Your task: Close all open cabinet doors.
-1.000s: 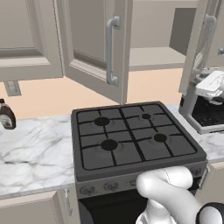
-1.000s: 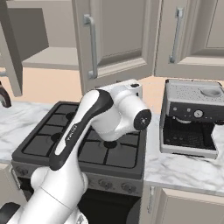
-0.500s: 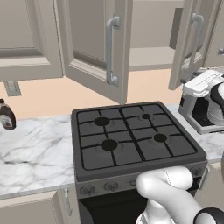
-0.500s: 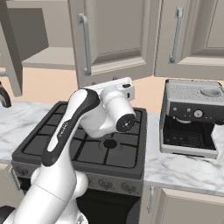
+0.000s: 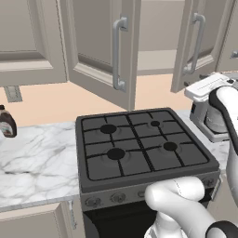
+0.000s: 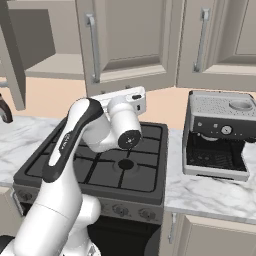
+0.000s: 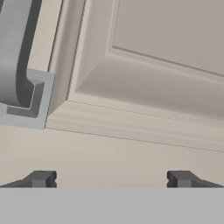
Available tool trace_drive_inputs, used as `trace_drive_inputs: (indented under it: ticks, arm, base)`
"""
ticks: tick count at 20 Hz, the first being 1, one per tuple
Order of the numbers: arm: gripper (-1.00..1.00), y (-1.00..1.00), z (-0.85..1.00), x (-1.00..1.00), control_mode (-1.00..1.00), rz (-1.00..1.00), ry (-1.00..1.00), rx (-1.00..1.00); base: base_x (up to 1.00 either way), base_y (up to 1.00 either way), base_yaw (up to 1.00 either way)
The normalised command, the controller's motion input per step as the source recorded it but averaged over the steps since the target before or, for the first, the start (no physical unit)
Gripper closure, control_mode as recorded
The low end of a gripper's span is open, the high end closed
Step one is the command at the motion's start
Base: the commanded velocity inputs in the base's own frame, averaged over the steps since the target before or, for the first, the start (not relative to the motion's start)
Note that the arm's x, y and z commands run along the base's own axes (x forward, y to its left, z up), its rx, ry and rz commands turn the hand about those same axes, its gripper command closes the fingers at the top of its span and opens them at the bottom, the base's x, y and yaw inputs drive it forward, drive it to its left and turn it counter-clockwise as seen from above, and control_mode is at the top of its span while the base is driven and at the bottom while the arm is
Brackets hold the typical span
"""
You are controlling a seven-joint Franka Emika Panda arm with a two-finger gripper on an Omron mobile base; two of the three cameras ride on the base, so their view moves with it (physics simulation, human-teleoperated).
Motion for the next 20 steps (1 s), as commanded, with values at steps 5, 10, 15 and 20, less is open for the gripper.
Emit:
trace_drive_inputs:
  ticks: [5,10,15,20]
  arm:
    - [-1.00,0.16,-0.02,0.26,-1.00,-0.09,-0.02,0.01]
    - [-1.00,0.13,0.00,0.27,-1.00,-0.08,0.00,0.01]
    - [-1.00,0.08,0.00,0.33,-1.00,-0.07,0.00,0.00]
    - [-1.00,0.01,0.00,0.39,-1.00,-0.05,0.00,0.01]
  base:
    - [0.00,0.00,0.00]
    - [0.00,0.00,0.00]
    - [0.00,0.00,0.00]
    - [0.00,0.00,0.00]
